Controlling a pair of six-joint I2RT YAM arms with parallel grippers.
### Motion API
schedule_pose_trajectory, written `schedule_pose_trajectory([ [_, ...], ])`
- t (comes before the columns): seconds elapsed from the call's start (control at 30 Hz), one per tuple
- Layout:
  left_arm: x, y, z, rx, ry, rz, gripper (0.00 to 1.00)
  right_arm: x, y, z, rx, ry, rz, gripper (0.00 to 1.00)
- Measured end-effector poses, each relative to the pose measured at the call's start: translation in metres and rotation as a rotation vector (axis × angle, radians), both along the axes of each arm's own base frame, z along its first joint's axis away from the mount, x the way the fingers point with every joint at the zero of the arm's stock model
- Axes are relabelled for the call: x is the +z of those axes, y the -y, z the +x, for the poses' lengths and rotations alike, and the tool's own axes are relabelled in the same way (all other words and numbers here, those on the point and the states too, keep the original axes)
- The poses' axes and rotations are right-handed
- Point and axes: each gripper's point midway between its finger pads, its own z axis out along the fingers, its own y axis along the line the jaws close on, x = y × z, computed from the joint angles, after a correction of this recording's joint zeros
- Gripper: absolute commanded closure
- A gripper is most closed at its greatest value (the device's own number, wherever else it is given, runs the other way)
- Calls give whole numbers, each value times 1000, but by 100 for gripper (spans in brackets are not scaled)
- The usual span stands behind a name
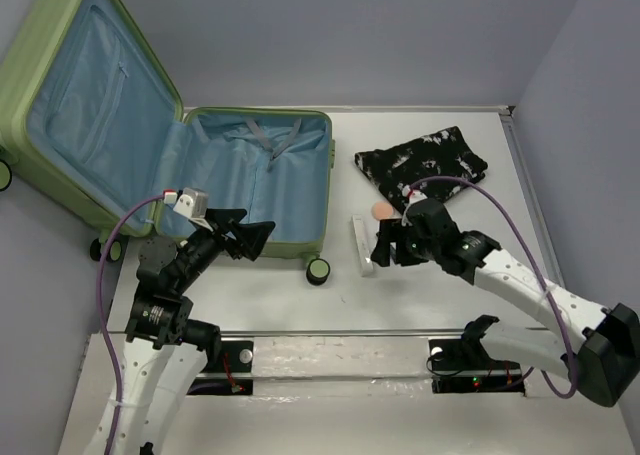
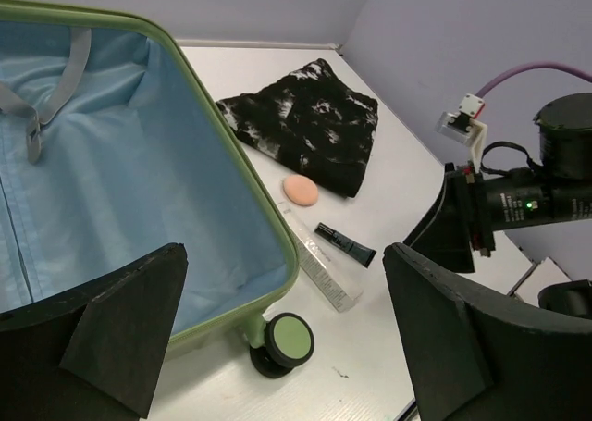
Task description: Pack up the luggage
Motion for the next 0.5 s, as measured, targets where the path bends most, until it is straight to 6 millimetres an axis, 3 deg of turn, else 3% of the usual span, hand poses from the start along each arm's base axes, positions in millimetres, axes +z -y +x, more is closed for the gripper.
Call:
schedule_pose_trajectory([
  [0.33, 10, -2, -9, -3, 50, -9, 1, -48, -11, 16, -53, -40, -200, 22],
  [0.5, 17, -3, -14, -4, 83, -17, 1, -60, -14, 26, -74, -51, -239, 24],
])
